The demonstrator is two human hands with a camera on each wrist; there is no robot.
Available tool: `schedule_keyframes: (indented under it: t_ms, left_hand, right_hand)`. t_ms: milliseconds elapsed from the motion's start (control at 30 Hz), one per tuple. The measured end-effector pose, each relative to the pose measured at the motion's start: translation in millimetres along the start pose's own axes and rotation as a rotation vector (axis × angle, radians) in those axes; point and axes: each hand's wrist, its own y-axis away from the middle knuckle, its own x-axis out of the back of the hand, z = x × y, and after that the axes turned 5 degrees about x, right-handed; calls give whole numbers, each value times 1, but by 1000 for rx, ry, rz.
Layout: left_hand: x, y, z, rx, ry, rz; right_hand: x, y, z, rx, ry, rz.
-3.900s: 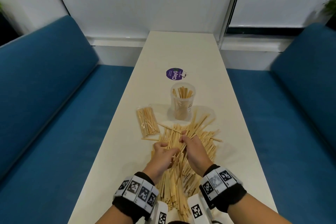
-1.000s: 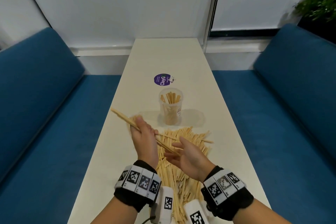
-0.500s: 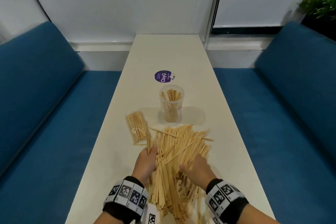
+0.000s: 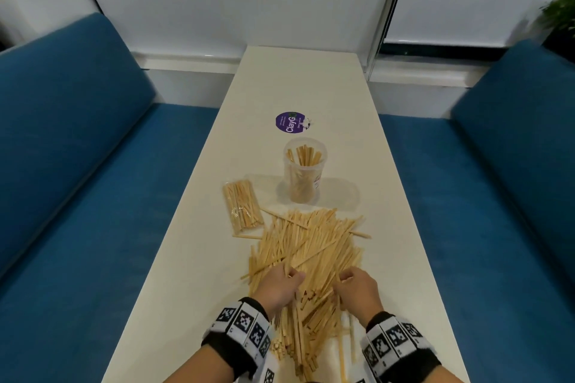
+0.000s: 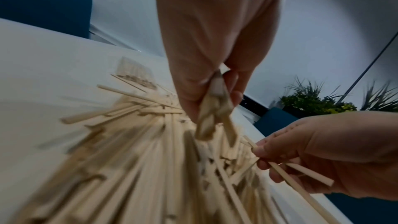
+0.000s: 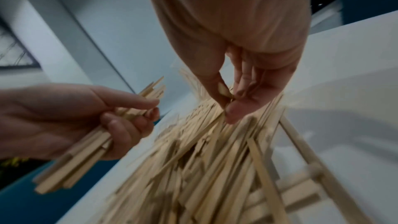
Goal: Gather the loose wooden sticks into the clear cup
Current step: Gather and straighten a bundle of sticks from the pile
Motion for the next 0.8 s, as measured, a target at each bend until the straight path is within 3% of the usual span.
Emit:
schedule_keyframes:
  t_ms: [167, 300, 400, 500, 800]
  left_hand:
    - [-18, -1, 21, -21, -17, -67]
    - [-27, 1, 35, -107, -111, -82]
    - [-31, 5, 41, -187, -145, -192]
    - [-31, 12, 44, -234, -21, -287]
    - [-17, 8, 40, -191, 386, -162]
  right_hand:
    - [21, 10, -2, 64, -100, 90]
    - [38, 17, -15, 269, -128, 163]
    - [43, 19, -29, 395, -150, 151]
    - [41, 19, -37, 416, -203, 143]
    - [27, 20, -49, 378, -403, 238]
